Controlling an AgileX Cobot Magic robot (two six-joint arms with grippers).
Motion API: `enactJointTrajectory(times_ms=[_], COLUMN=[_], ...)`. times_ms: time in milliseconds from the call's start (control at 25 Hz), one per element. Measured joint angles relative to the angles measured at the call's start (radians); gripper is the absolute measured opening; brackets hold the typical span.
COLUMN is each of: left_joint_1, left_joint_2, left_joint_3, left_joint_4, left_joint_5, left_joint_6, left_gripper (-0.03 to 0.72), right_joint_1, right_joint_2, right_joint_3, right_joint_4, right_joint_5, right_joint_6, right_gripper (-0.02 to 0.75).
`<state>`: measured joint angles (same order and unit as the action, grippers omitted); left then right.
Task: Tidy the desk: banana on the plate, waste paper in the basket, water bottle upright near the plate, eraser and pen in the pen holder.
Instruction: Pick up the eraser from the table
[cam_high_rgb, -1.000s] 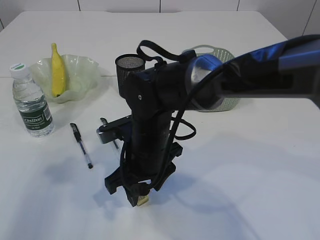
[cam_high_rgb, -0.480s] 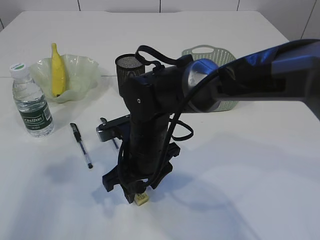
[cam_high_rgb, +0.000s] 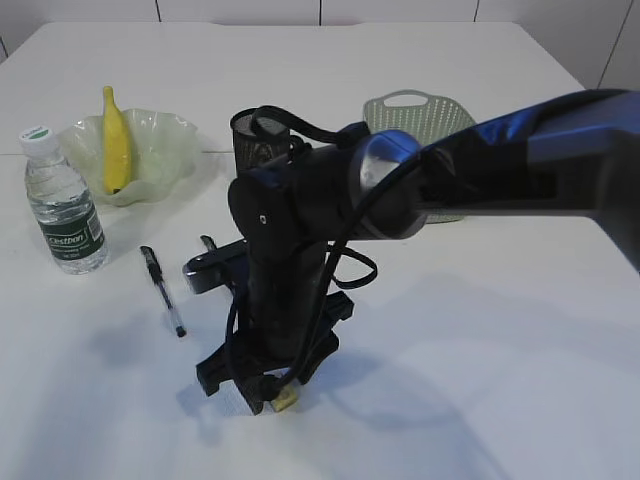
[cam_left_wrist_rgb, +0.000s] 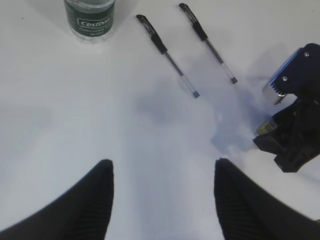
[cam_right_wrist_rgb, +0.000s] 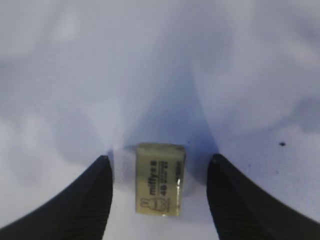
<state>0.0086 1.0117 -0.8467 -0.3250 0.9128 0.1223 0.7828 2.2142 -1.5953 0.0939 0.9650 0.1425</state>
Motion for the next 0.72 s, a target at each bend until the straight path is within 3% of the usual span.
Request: enactJointTrajectory(times_ms=[240,360,520,720], left_joint_1=[0.000,0.000,0.000,0.000], left_joint_2=[0.000,0.000,0.000,0.000], left_joint_3=[0.000,0.000,0.000,0.000], left_joint_4=[0.000,0.000,0.000,0.000], left_joint_5=[0.000,0.000,0.000,0.000], left_joint_6=[0.000,0.000,0.000,0.000], left_gripper=[0.454,0.454,0.454,0.454], right_joint_1=[0.000,0.000,0.000,0.000], right_joint_2=[0.005,0.005,0.007,0.007], right_joint_3=[0.000,0.000,0.000,-0.001], right_joint_4=[-0.008,-0.010,-0.010,-0.010], right_joint_5=[0.000,0.000,0.000,0.003], right_joint_6=[0.010,0.012,0.014,0.014], right_gripper=[0.438,0.370,0.212,0.164])
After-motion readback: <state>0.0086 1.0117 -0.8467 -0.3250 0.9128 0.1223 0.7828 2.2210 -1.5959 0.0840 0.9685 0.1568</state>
